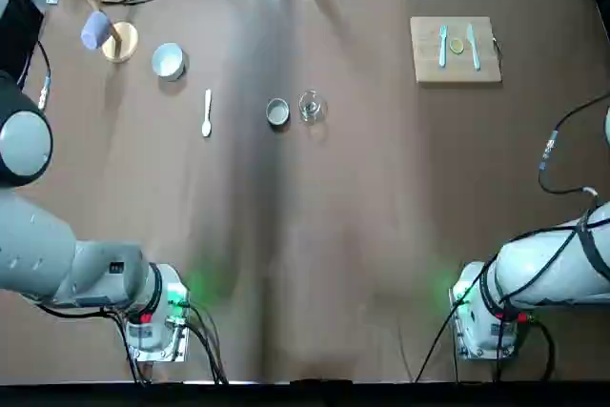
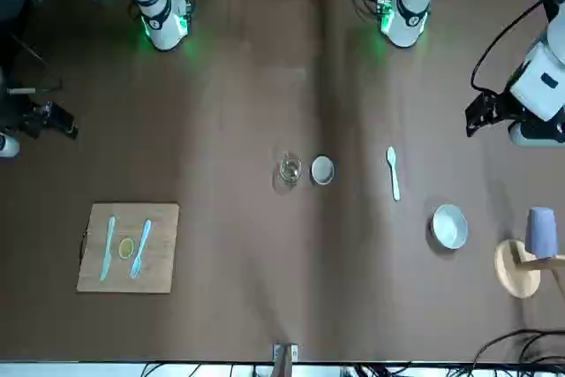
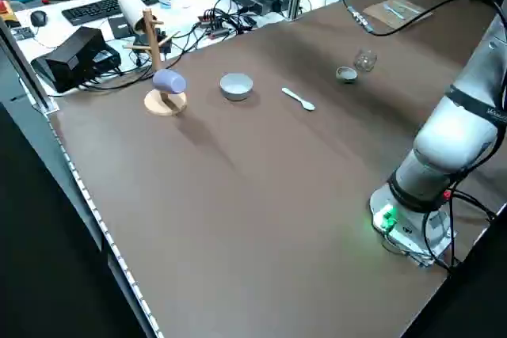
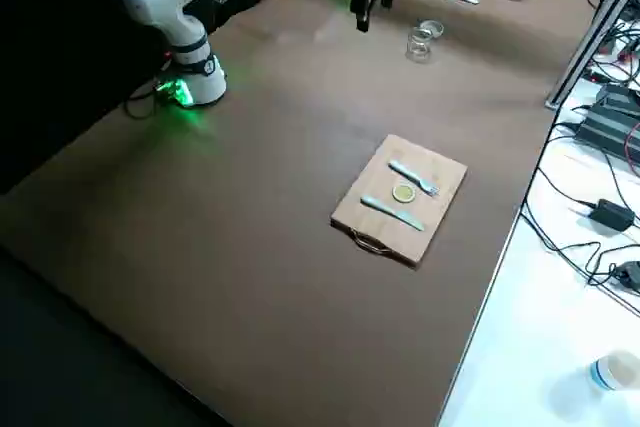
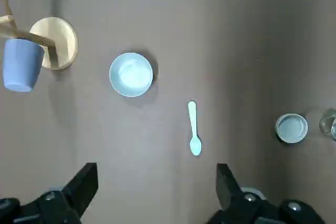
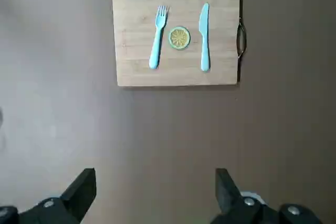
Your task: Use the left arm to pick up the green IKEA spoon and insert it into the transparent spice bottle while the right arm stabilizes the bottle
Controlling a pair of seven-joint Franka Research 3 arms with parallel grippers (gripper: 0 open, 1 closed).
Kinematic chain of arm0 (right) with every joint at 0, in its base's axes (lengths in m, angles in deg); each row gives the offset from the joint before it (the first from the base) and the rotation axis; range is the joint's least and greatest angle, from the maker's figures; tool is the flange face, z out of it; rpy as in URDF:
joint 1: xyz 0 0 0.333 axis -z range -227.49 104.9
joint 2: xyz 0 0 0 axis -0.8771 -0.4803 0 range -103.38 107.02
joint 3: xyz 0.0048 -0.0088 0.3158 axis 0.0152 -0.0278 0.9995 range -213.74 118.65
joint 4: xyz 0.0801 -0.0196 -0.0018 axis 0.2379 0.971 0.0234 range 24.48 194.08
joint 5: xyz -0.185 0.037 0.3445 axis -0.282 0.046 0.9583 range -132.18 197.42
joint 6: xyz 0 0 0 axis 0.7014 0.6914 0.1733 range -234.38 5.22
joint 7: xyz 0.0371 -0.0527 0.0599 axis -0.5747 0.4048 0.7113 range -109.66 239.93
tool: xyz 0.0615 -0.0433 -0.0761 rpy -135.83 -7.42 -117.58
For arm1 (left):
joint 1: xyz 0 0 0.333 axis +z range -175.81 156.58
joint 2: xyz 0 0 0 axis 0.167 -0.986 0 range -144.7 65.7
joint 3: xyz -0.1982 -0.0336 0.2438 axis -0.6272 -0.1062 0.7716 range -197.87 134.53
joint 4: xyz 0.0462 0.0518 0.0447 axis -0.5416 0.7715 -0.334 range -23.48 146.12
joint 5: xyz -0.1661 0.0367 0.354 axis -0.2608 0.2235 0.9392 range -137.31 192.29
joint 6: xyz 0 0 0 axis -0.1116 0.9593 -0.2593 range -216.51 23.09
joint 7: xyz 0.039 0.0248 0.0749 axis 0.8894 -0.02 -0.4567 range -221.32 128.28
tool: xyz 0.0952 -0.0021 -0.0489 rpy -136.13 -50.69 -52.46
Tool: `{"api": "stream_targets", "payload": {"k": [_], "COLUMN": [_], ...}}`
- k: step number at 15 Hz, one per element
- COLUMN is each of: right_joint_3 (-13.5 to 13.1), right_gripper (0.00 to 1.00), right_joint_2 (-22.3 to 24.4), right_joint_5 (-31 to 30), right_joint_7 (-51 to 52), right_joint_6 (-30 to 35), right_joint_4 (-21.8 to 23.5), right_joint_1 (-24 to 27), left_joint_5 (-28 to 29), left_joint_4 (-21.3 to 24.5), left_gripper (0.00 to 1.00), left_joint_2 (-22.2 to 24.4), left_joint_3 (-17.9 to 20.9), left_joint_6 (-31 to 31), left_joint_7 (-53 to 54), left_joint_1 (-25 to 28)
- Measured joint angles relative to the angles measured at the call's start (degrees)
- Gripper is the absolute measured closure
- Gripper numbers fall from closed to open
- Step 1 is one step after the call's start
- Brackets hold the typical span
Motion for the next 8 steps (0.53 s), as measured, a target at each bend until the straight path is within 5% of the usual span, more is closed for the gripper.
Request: {"api": "stream_targets", "payload": {"k": [8], "right_joint_3": [0.1], "right_gripper": [0.00], "right_joint_2": [0.0], "right_joint_5": [0.1], "right_joint_7": [-0.2], "right_joint_6": [1.2], "right_joint_4": [0.0], "right_joint_1": [-0.1], "left_joint_5": [0.0], "left_joint_4": [0.2], "left_gripper": [0.01], "left_joint_2": [-1.5], "left_joint_3": [0.0], "left_joint_6": [-0.2], "left_joint_7": [-0.2], "left_joint_1": [0.0]}}
